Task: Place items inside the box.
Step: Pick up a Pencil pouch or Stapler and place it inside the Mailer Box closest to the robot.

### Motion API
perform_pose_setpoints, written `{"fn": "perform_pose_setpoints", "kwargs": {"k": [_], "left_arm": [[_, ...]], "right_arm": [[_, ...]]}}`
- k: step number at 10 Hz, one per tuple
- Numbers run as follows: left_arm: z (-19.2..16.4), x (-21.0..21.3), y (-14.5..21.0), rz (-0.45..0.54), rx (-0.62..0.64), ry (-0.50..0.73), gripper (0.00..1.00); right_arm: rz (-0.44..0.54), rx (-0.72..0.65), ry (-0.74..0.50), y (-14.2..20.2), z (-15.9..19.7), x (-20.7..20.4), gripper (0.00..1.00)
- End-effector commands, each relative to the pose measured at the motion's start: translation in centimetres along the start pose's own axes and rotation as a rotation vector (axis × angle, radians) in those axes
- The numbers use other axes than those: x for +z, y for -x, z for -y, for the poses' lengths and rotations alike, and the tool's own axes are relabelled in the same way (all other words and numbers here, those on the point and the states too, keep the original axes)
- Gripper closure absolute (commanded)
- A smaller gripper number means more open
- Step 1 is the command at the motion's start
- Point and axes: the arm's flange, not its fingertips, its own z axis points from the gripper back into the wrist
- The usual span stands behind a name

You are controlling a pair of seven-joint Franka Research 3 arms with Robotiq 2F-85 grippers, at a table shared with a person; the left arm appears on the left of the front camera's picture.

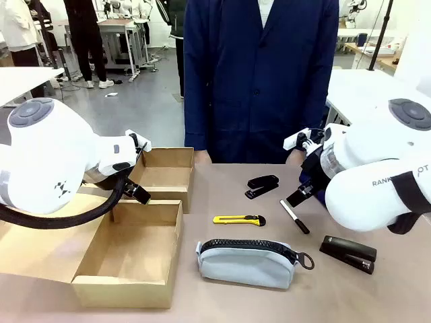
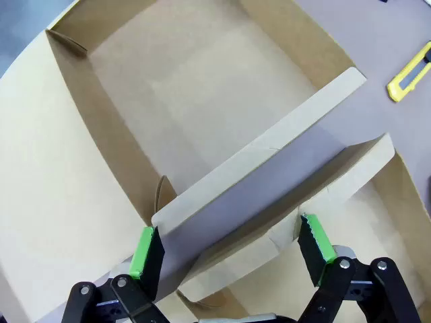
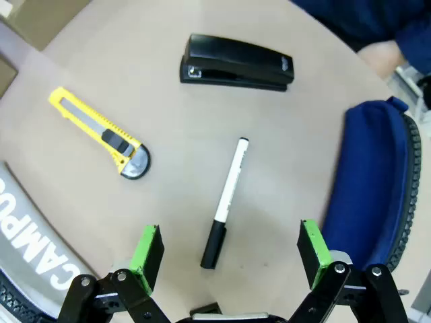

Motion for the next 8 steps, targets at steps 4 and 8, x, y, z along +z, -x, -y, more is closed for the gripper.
{"fn": "perform_pose_setpoints", "kwargs": {"k": [4,8], "left_arm": [[0.0,0.0,0.0,0.0,0.0,0.0,0.0],[0.0,0.0,0.0,0.0,0.0,0.0,0.0]], "right_arm": [[0.0,0.0,0.0,0.0,0.0,0.0,0.0],[0.0,0.0,0.0,0.0,0.0,0.0,0.0]]}}
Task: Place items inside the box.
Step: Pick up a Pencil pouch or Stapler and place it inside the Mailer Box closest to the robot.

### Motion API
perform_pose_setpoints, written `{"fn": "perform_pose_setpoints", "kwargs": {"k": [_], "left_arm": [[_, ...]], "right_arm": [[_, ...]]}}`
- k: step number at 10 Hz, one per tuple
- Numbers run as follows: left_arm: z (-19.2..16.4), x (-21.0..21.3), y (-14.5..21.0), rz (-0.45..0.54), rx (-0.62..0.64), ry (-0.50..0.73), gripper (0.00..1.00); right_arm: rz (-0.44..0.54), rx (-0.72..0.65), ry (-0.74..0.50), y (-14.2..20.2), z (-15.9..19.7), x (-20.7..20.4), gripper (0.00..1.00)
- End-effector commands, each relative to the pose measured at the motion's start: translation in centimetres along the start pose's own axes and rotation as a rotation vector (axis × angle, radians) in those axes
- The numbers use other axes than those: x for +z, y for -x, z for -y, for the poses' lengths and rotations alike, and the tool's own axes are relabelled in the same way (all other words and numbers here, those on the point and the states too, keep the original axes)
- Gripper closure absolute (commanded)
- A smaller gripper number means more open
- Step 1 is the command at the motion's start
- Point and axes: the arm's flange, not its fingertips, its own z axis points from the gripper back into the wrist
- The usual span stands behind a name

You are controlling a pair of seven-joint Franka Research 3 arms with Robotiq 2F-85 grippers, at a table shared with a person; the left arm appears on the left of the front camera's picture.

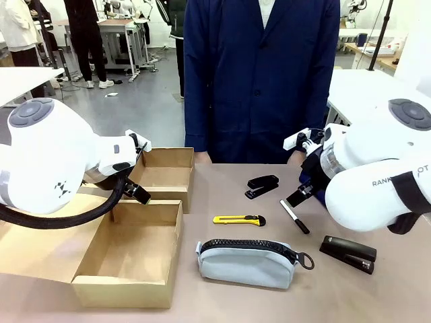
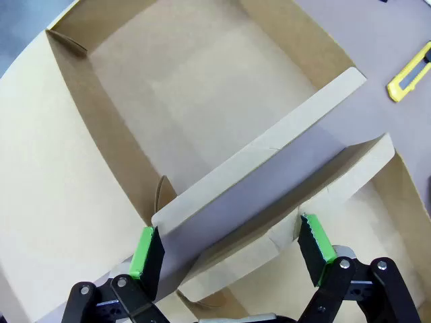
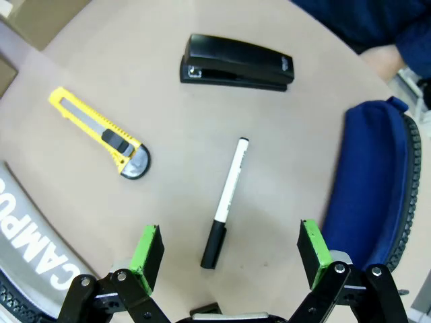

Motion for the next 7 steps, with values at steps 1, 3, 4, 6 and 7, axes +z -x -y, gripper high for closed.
{"fn": "perform_pose_setpoints", "kwargs": {"k": [1,3,4,6,7], "left_arm": [[0.0,0.0,0.0,0.0,0.0,0.0,0.0],[0.0,0.0,0.0,0.0,0.0,0.0,0.0],[0.0,0.0,0.0,0.0,0.0,0.0,0.0],[0.0,0.0,0.0,0.0,0.0,0.0,0.0],[0.0,0.0,0.0,0.0,0.0,0.0,0.0]], "right_arm": [[0.0,0.0,0.0,0.0,0.01,0.01,0.0],[0.0,0.0,0.0,0.0,0.01,0.01,0.0],[0.0,0.0,0.0,0.0,0.01,0.01,0.0],[0.0,0.0,0.0,0.0,0.01,0.01,0.0],[0.0,0.0,0.0,0.0,0.01,0.01,0.0]]}}
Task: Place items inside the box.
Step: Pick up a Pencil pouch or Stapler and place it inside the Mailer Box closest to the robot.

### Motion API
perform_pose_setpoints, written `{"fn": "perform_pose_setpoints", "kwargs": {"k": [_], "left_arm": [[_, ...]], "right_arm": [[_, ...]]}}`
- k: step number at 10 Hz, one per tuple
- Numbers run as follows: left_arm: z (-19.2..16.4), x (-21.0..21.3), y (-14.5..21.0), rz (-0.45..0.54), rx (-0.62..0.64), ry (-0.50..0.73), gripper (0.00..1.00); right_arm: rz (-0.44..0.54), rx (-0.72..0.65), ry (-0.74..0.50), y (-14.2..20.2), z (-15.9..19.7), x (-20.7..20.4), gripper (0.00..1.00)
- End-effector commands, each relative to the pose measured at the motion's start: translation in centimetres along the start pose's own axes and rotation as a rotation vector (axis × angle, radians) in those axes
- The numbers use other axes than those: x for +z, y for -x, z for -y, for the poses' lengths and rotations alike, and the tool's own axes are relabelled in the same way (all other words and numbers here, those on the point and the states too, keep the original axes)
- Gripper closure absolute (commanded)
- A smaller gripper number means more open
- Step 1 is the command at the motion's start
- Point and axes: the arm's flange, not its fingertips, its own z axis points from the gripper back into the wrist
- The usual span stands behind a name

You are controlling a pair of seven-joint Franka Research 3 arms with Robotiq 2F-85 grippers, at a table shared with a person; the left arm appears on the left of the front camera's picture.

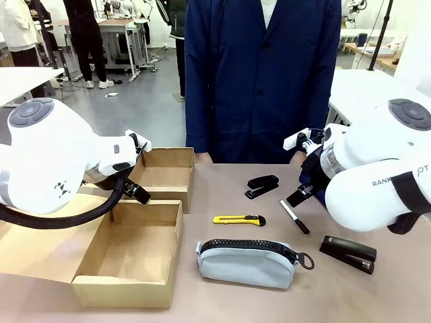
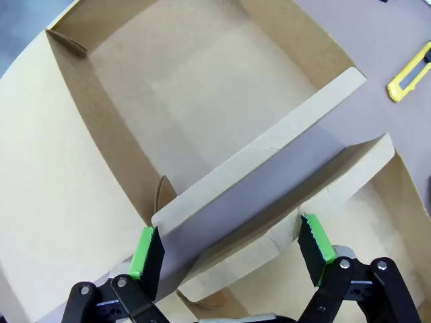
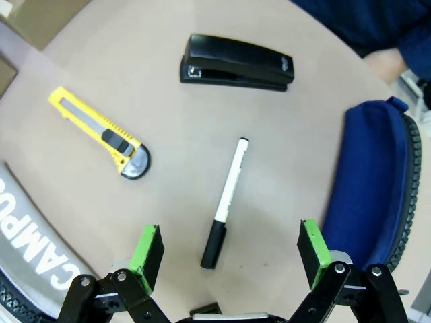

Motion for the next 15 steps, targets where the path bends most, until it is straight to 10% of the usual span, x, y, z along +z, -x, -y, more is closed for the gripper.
{"fn": "perform_pose_setpoints", "kwargs": {"k": [1,7,12,15], "left_arm": [[-0.6,1.2,0.5,0.007,-0.011,0.047,0.0],[0.8,20.2,1.2,0.152,0.196,0.295,0.0],[-17.0,25.5,16.9,0.479,0.78,0.591,0.0],[-17.6,23.8,23.9,0.758,1.081,0.687,0.0]], "right_arm": [[0.0,0.0,0.0,0.0,0.0,0.0,0.0],[0.16,-0.465,-0.213,2.2,3.6,20.6,0.0],[0.516,-0.957,-0.65,22.9,17.4,24.8,0.0],[0.732,-1.238,-0.646,30.8,21.2,23.9,0.0]]}}
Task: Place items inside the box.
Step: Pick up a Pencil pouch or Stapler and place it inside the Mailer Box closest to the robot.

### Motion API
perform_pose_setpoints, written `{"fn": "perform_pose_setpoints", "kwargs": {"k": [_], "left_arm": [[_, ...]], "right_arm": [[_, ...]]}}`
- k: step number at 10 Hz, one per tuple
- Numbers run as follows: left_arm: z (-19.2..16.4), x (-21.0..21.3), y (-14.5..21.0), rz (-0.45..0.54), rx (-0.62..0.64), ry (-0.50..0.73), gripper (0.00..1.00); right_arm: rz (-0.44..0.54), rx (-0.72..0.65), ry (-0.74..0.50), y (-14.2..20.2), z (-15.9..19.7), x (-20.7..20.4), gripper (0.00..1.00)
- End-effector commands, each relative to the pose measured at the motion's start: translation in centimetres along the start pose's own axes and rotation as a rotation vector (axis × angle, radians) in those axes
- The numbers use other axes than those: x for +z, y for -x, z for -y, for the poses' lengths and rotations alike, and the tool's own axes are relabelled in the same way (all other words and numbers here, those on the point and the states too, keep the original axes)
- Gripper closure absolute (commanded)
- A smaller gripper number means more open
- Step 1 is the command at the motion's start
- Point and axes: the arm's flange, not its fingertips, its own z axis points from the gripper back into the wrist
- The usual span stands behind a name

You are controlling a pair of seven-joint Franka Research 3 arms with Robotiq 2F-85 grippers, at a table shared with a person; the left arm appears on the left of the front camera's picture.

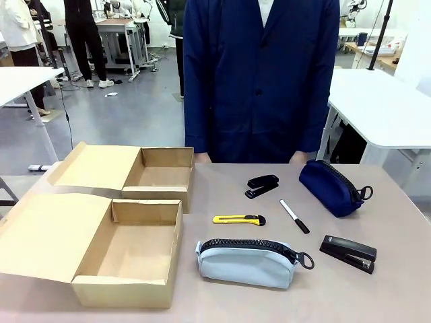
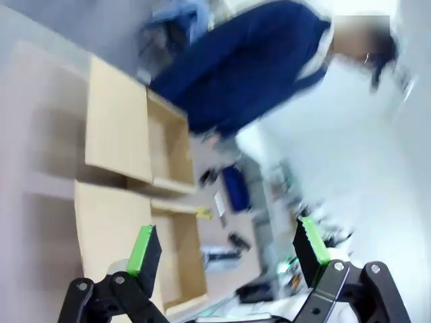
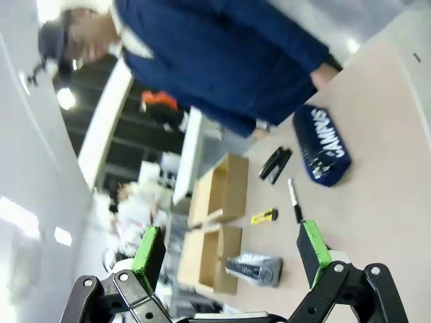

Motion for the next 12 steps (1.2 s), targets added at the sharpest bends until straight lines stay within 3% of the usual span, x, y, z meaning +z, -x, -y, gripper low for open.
{"fn": "perform_pose_setpoints", "kwargs": {"k": [1,2,3,9,10,12], "left_arm": [[-1.5,-4.5,8.1,0.123,0.046,0.055,0.0],[-1.6,-6.2,9.0,0.127,0.062,0.018,0.0],[-1.1,0.9,-0.4,0.074,0.064,0.032,0.0],[-1.1,0.9,-0.4,0.074,0.064,0.032,0.0],[-1.1,0.9,-0.4,0.074,0.064,0.032,0.0],[-1.1,0.9,-0.4,0.074,0.064,0.032,0.0]], "right_arm": [[0.101,-0.049,0.014,2.9,1.7,-3.1,0.0],[0.0,0.0,0.0,0.0,0.0,0.0,0.0],[0.0,0.0,0.0,0.0,0.0,0.0,0.0],[-0.015,-0.024,0.006,0.1,-0.2,-0.4,0.0],[-0.106,0.144,-0.02,2.0,-2.0,-3.9,0.0],[-0.388,0.463,-0.009,6.6,-4.5,-11.5,0.0]]}}
